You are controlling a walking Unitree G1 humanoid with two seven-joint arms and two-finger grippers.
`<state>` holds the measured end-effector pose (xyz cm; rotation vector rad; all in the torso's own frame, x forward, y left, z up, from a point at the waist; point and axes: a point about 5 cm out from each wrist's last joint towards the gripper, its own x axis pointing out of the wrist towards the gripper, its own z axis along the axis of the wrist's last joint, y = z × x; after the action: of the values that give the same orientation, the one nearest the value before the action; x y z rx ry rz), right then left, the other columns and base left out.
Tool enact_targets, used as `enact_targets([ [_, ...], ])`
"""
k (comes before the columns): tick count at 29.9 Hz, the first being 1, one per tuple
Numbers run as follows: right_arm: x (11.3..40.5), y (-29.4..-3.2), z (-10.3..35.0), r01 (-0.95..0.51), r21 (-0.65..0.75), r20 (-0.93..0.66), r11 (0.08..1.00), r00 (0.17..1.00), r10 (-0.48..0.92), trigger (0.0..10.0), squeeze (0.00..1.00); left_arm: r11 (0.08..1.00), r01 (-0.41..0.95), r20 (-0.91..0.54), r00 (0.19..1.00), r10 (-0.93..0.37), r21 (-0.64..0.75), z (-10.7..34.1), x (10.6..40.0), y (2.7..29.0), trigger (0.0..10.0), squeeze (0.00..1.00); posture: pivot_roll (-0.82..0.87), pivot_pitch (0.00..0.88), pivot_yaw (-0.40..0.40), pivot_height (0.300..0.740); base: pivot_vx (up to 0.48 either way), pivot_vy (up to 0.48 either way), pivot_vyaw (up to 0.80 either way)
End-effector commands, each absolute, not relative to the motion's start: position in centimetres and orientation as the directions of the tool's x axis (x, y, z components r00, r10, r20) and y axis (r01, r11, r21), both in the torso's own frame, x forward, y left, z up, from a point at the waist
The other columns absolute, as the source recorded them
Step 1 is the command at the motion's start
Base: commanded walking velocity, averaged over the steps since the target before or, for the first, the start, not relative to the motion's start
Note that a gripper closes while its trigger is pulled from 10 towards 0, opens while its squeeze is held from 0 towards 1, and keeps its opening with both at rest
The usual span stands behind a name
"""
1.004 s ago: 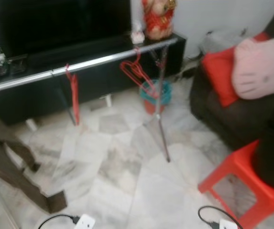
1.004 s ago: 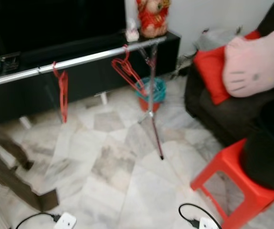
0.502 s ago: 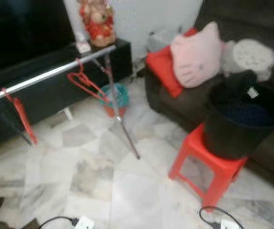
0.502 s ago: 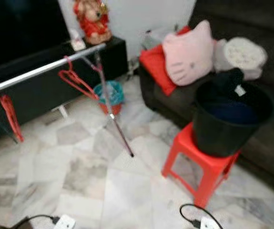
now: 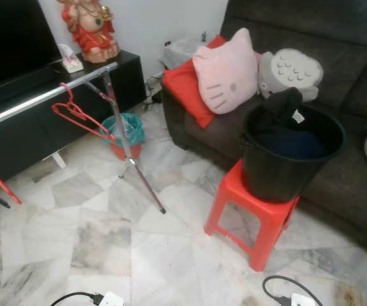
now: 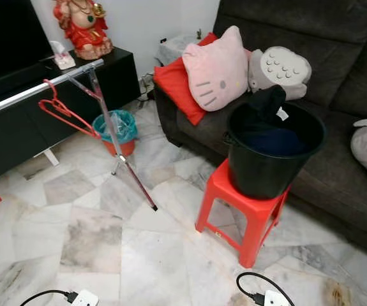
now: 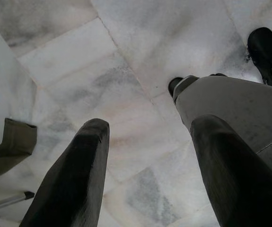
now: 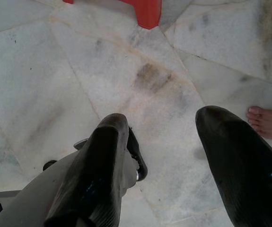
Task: Hang hanger
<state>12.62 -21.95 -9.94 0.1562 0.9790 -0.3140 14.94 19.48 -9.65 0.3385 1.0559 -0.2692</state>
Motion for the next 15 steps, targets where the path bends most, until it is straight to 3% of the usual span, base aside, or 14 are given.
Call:
enact_targets([
  [1, 12.33, -21.9, -10.06, 0.332, -0.007, -0.841, 0.943, 0.508, -0.185, 10.0, 0.0, 0.909, 0.384, -0.884, 0.466, -0.04, 0.161, -9.63, 14.82, 19.95, 10.0, 0.0, -0.08, 0.01, 0.061, 0.74, 0.0, -0.356, -0.76],
  [5, 12.11, -21.67, -10.14, 0.33, -0.004, -0.84, 0.944, 0.511, -0.183, 10.0, 0.0, 0.913, 0.375, -0.884, 0.465, -0.039, 0.157, -9.65, 14.78, 19.95, 10.0, 0.0, -0.08, 0.01, 0.06, 0.74, 0.0, -0.331, -0.76],
  [15, 11.88, -21.62, -10.17, 0.328, -0.003, -0.835, 0.945, 0.519, -0.182, 10.0, 0.0, 0.917, 0.369, -0.884, 0.466, -0.038, 0.155, -9.66, 14.75, 19.94, 10.0, 0.0, -0.08, 0.011, 0.059, 0.74, 0.0, 0.0, -0.75],
])
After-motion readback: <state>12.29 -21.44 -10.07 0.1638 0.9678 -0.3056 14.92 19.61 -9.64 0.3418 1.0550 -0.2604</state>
